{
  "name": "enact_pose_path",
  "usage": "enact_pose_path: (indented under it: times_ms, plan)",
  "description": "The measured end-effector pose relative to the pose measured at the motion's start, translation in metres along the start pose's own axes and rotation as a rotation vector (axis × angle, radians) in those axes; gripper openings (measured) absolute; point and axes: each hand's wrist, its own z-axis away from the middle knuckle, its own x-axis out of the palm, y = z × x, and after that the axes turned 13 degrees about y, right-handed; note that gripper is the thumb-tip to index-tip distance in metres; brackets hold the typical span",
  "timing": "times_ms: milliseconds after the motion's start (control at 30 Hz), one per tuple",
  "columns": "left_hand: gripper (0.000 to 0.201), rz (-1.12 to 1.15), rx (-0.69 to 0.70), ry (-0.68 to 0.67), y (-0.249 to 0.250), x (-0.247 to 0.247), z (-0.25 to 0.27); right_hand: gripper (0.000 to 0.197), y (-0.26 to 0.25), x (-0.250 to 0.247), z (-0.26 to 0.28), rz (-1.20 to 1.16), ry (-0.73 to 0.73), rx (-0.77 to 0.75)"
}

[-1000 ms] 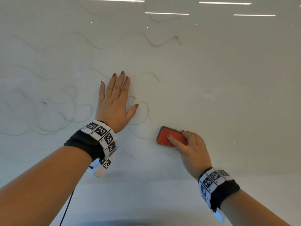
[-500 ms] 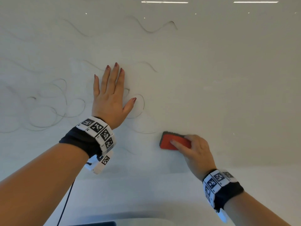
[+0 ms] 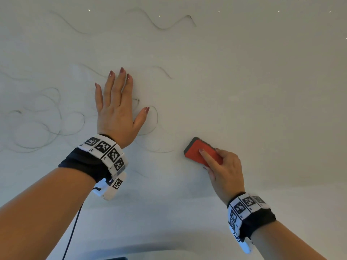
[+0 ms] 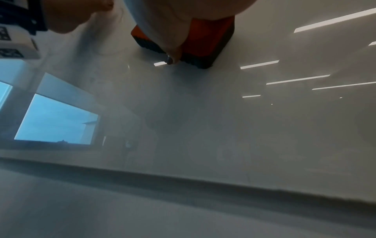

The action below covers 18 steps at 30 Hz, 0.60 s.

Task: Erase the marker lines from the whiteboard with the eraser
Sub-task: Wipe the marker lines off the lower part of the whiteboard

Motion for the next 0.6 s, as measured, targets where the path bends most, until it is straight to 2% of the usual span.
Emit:
enact_pose_path:
  times_ms: [100,233,300,400,600]
  plan:
    - [0.076,0.001,-0.008,0.003,0.001,0.001,0.000,0.071,0.003,0.002,0.021,0.006,-0.058,-0.023]
    - [0.076,-0.001,-0.008,0.000,0.001,0.001,0.000,0.080,0.022,0.001,0.050,0.076,-0.212,-0.087]
    - [0.076,-0.005,-0.001,-0.003,0.000,0.000,0.000,0.082,0.028,-0.002,0.048,0.084,-0.219,-0.114]
    - [0.075,-0.008,0.006,-0.009,-0.001,-0.003,-0.001,0.080,0.024,-0.003,0.011,0.078,-0.121,-0.110]
    - [0.070,-0.026,0.045,-0.009,-0.010,-0.014,-0.005,0.059,-0.010,-0.001,-0.121,0.025,0.041,-0.080]
